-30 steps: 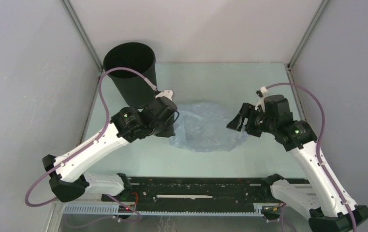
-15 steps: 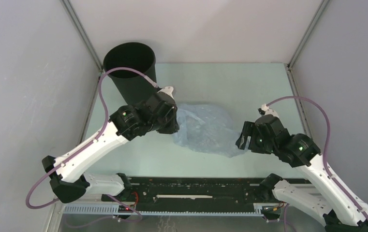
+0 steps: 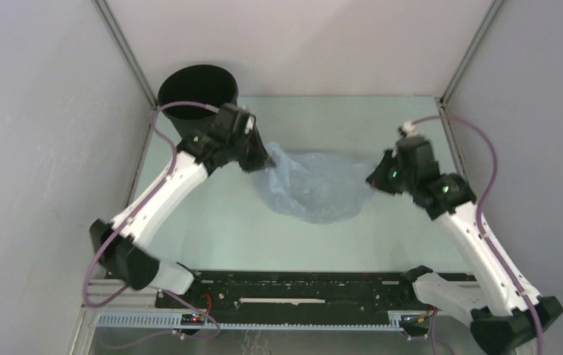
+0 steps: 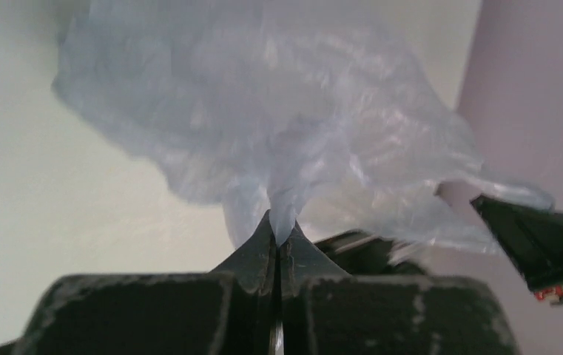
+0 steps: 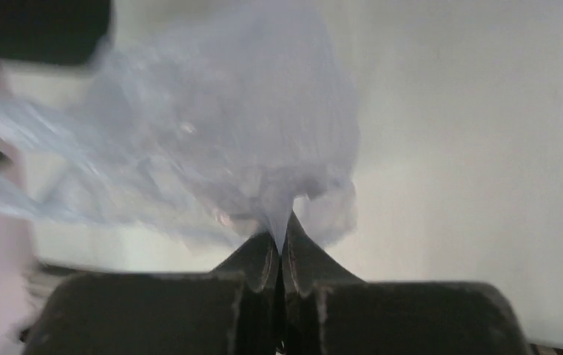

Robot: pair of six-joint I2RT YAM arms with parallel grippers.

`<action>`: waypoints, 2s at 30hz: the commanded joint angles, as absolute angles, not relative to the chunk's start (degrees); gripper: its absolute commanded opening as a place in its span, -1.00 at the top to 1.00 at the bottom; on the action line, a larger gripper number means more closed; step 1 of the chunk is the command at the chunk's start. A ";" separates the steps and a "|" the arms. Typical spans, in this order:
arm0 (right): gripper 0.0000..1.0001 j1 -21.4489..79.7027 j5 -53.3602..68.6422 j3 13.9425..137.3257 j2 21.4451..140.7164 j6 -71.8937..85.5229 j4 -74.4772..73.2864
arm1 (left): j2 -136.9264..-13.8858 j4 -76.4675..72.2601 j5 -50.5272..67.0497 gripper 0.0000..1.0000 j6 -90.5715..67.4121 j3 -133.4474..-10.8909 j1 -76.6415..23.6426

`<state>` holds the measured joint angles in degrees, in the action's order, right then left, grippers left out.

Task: Put the trash bags into the trash bin

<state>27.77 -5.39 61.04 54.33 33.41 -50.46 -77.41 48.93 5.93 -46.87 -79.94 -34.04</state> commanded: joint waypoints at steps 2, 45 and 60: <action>1.00 9.80 15.34 84.05 64.85 33.11 -43.51 | -92.91 45.54 14.59 1.00 -49.77 -111.84 -28.85; 1.00 29.10 4.41 76.41 52.43 22.72 -39.06 | -68.54 30.95 -2.00 1.00 -31.69 -89.26 -36.52; 1.00 24.94 12.76 57.18 46.09 26.13 -42.82 | -64.64 36.30 1.60 1.00 -34.70 -68.39 -37.33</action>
